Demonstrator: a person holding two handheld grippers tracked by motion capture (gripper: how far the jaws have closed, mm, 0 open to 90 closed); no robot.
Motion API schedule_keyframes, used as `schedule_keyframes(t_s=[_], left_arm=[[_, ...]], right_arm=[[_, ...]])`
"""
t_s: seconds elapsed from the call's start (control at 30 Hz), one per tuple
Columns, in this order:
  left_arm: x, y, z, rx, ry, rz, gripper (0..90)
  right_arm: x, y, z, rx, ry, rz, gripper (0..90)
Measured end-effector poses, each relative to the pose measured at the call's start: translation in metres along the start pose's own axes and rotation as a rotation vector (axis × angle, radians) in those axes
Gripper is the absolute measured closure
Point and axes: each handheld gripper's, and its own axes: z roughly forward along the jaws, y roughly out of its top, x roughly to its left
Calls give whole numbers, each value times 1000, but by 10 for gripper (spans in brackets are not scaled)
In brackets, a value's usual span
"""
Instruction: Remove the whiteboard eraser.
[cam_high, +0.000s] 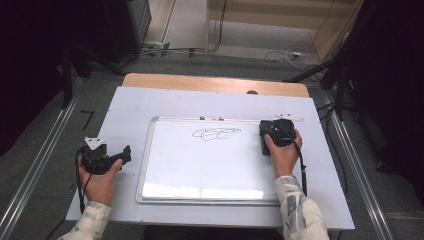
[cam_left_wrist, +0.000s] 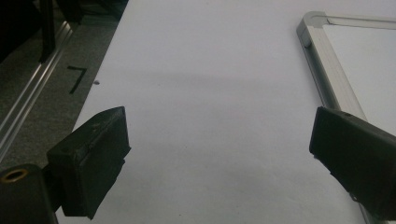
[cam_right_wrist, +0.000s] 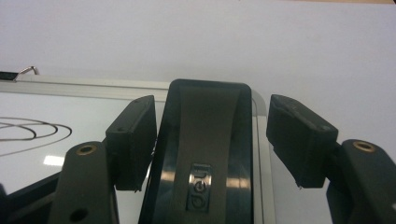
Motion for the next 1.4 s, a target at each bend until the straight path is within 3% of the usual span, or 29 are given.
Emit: schedule_keyframes(t_s=[0.23, 0.47, 1.1, 1.4], left_arm=[[1, 0, 0, -3, -1, -3, 51], [1, 0, 0, -2, -1, -3, 52], [0, 0, 0, 0, -1, -5, 52], [1, 0, 0, 6, -3, -3, 52]], right_arm=[[1, 0, 10, 16, -5, 30, 338], [4, -1, 15, 24, -12, 24, 361], [1, -3, 19, 24, 4, 53, 354], [2, -3, 19, 10, -5, 32, 360]])
